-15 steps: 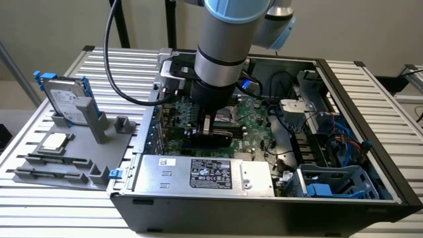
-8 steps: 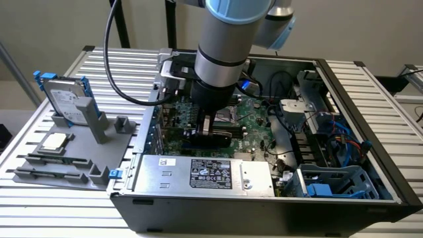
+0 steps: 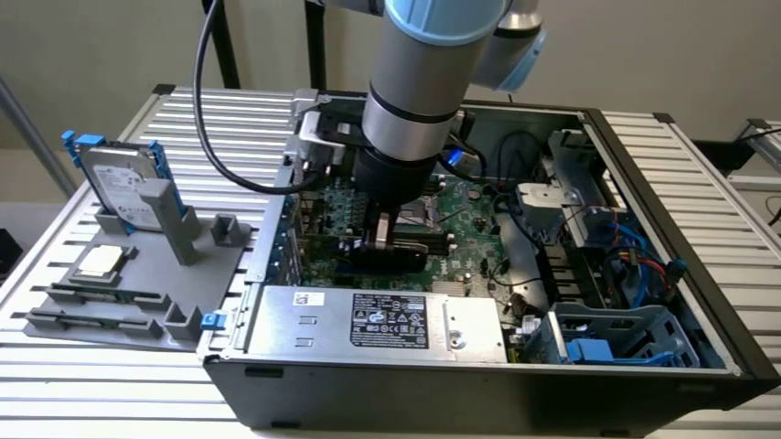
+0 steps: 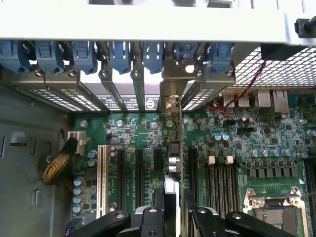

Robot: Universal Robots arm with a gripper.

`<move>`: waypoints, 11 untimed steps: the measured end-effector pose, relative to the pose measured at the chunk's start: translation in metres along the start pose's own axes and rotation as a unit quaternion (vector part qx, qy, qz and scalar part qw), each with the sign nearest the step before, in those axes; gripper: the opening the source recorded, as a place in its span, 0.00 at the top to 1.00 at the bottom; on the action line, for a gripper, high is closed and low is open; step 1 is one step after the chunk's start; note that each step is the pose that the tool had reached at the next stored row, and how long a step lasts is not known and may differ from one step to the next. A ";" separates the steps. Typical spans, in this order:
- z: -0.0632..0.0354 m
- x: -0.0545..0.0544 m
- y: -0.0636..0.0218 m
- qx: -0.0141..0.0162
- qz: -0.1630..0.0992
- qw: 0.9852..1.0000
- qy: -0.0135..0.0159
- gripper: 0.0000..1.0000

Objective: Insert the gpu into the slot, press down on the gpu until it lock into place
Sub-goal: 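Insert the gpu into the slot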

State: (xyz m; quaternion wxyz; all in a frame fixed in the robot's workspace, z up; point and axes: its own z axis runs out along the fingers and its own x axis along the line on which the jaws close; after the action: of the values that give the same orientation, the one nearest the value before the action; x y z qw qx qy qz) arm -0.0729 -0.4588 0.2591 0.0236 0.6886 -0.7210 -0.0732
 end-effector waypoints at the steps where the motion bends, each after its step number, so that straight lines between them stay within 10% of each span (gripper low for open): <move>1: -0.0001 0.000 -0.0002 -0.001 0.000 1.000 0.000 0.74; 11: -0.0023 0.000 -0.0019 -0.003 0.000 1.000 0.000 0.74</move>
State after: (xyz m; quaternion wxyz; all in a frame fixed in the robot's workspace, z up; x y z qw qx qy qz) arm -0.0706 -0.4587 0.2611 0.0257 0.6884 -0.7210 -0.0749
